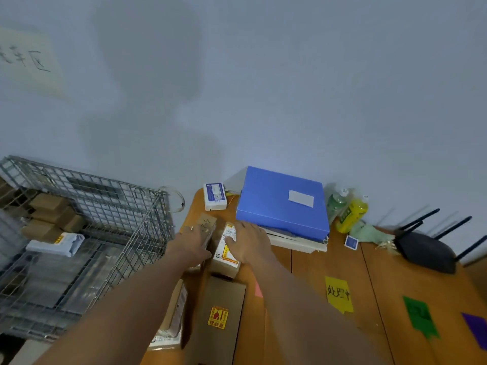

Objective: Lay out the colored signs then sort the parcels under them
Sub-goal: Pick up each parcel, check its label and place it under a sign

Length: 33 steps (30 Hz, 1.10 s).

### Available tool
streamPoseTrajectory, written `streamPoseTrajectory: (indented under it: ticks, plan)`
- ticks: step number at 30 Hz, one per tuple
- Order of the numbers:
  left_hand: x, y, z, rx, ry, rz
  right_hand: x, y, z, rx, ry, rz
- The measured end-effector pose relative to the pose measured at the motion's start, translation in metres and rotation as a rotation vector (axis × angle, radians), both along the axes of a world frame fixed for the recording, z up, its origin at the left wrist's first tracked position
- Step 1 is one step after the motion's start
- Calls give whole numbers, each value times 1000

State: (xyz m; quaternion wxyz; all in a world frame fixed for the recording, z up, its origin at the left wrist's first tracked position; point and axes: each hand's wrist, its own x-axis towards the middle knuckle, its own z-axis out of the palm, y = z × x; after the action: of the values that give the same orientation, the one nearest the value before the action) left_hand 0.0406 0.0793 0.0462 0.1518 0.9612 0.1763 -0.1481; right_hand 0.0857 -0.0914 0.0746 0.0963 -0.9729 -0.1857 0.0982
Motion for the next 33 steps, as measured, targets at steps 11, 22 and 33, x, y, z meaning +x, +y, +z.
streamPoseTrajectory:
  ticks: [11, 22, 33]
  plan:
    - [17, 23, -27, -171, -139, 41, 4, 13, -38, 114, -46, -114]
    - [15, 27, 115, -1212, -483, 275, -1, 16, 88, 882, 292, -493]
    - [-31, -62, 217, -1427, -592, 110, -45, -63, 213, 1278, 292, -345]
